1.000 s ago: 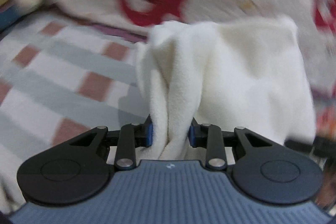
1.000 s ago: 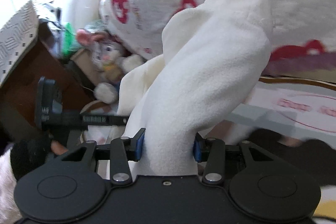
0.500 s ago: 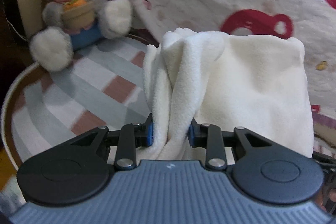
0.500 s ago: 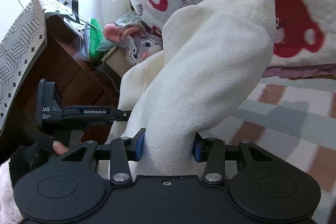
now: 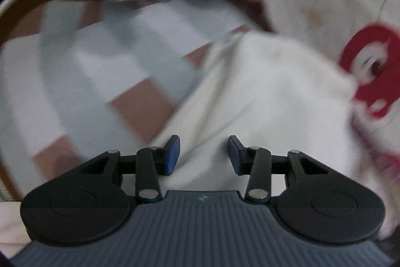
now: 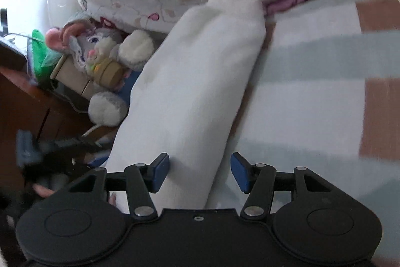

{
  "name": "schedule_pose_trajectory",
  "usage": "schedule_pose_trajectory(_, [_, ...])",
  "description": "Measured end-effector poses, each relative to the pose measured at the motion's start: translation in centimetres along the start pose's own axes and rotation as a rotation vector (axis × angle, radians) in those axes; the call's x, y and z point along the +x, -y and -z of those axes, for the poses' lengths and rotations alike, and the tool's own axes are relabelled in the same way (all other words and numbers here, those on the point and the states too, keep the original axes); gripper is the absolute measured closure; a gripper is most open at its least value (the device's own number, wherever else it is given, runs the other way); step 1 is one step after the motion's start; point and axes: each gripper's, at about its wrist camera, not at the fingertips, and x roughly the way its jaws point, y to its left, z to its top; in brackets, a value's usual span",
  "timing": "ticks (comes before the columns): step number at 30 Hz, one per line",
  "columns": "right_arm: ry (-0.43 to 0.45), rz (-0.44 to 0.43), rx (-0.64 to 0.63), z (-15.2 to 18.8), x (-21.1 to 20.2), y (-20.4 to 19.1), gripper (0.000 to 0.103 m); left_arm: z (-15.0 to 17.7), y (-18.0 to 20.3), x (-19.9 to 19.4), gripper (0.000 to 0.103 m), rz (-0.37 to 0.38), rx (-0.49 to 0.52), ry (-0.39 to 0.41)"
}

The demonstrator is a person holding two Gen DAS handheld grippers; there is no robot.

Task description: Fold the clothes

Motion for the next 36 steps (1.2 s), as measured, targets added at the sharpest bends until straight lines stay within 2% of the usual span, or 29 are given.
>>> schedule_pose_trajectory(2, [-0.019, -0.014, -0.009, 0.8, -0.4, -0.3, 0.042, 0.5, -1.3, -1.0, 0.062, 0.028, -0.033, 0.02])
schedule_pose_trajectory(4, [-0.046, -0.003, -0.05, 1.3, -0.6, -1.0, 0.042, 0.3, -1.9, -2.3, 0.06, 0.02, -0.075, 0.039])
schedule_pose_trajectory(7, [-0.058, 0.019, -0.109, 1.9, -1.2, -1.7, 0.042, 0.4, -1.8, -3.8, 0.05, 0.025, -0.071, 0.072])
schedule_pose_trajectory(11, [-0.062, 0.016, -0.079, 2.2, -0.8, -2.0, 0.036, 1.5, -2.2, -4.3, 0.037, 0.067, -0.132, 0.034])
schedule_pose_trajectory(17, [-0.052, 0.002, -0.056, 3.5, -0.9, -1.8, 0.033, 4.4, -3.6, -3.3, 0.035, 0.047, -0.204, -0.024])
schedule_pose_trajectory(20, [-0.057, -0.011, -0.047, 4.0, -1.2, -1.8, 0.033, 4.2, -3.4, -2.5, 0.037, 0.051, -0.184, -0.027])
schedule_pose_trajectory(22, [-0.077, -0.004, -0.099, 4.5, -1.2, -2.3, 0.033, 3.8, -3.2, -2.0, 0.037, 0.056, -0.165, -0.027])
schedule_pose_trajectory(26, [-0.114, 0.085, -0.341, 5.9, -0.3, -5.1, 0.033, 3.1, -2.7, -1.0, 0.035, 0.066, -0.127, -0.026])
schedule_pose_trajectory(27, [-0.105, 0.133, -0.383, 6.1, 0.2, -5.5, 0.032, 2.9, -2.6, -0.7, 0.035, 0.068, -0.117, -0.026])
schedule_pose_trajectory(28, [-0.096, 0.181, -0.426, 6.4, 0.7, -5.9, 0.032, 2.7, -2.5, -0.5, 0.042, 0.071, -0.107, -0.026])
schedule_pose_trajectory(29, [-0.086, 0.228, -0.466, 6.6, 1.2, -6.4, 0.032, 2.6, -2.4, -0.2, 0.043, 0.073, -0.098, -0.026])
schedule_pose_trajectory(30, [-0.065, 0.246, -0.459, 6.6, 1.6, -6.4, 0.031, 2.4, -2.2, 0.0, 0.058, 0.075, -0.088, -0.026])
schedule_pose_trajectory(31, [-0.045, 0.263, -0.452, 6.6, 2.0, -6.4, 0.031, 2.2, -2.1, 0.3, 0.064, 0.078, -0.079, -0.026])
schedule_pose_trajectory(32, [-0.03, 0.254, -0.436, 6.6, 2.3, -6.5, 0.034, 2.0, -2.0, 0.6, 0.067, 0.08, -0.069, -0.026])
schedule_pose_trajectory(33, [-0.018, 0.237, -0.422, 6.6, 2.4, -6.6, 0.059, 1.5, -1.6, 0.5, 0.07, 0.078, -0.049, -0.022])
schedule_pose_trajectory(34, [-0.025, 0.197, -0.404, 6.6, 2.6, -6.8, 0.067, 0.9, -1.2, 0.1, 0.072, 0.077, -0.017, 0.006])
schedule_pose_trajectory(36, [0.013, 0.189, -0.4, 6.6, 2.6, -8.0, 0.071, -0.2, -0.6, -1.4, 0.073, 0.085, 0.039, 0.103])
